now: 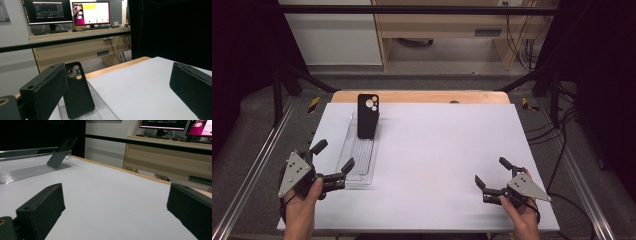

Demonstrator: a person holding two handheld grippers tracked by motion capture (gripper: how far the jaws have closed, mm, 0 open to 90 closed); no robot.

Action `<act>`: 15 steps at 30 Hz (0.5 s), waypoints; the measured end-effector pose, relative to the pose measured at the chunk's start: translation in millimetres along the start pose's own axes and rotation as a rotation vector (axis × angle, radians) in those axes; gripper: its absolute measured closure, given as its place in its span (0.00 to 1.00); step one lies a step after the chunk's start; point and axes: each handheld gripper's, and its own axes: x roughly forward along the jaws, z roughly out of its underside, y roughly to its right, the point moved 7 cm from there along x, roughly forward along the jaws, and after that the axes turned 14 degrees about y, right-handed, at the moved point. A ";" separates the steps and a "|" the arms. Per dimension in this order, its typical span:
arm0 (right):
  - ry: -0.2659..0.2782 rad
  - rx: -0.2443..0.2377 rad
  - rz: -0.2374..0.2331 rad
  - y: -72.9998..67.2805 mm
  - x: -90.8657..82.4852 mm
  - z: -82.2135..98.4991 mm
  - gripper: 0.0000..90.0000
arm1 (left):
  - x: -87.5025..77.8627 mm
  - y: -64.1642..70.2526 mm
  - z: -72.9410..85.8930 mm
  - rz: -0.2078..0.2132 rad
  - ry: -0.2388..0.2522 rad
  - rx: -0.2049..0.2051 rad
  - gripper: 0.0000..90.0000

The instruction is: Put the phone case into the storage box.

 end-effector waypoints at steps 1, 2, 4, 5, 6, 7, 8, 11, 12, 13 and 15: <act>0.000 0.000 0.001 0.3 -0.1 0.0 0.02 | -1.1 -0.9 1.6 -0.002 -0.001 -0.004 0.01; 0.000 0.000 0.002 0.5 -0.1 0.0 0.02 | -2.4 -1.9 3.1 -0.007 -0.001 -0.005 0.01; 0.000 0.000 0.002 0.8 -0.1 0.0 0.02 | -5.1 -3.0 6.1 -0.013 0.004 -0.011 0.01; 0.000 0.000 0.002 1.0 -0.2 -0.1 0.02 | -6.4 -3.4 7.9 -0.012 0.005 -0.011 0.01; 0.001 0.000 0.003 1.3 -0.3 -0.2 0.02 | -7.3 -3.8 9.7 -0.013 0.006 -0.012 0.01; 0.001 0.000 0.003 1.6 -0.4 -0.3 0.02 | -8.3 -4.4 11.7 -0.015 0.006 -0.011 0.01; 0.001 -0.001 0.004 2.1 -0.6 -0.3 0.02 | -9.2 -4.9 13.5 -0.016 0.007 -0.013 0.01; 0.002 -0.001 0.008 3.1 -1.0 -0.4 0.02 | -11.6 -5.7 18.9 -0.007 0.011 -0.007 0.01; 0.002 -0.001 0.008 3.3 -1.1 -0.5 0.02 | -12.1 -5.8 21.0 -0.007 0.012 -0.006 0.01; 0.002 -0.002 0.008 3.5 -1.1 -0.5 0.02 | -12.7 -6.1 23.3 -0.007 0.010 -0.003 0.01; 0.002 -0.002 0.009 3.9 -1.1 -0.4 0.02 | -13.9 -7.4 27.6 -0.013 0.011 -0.003 0.01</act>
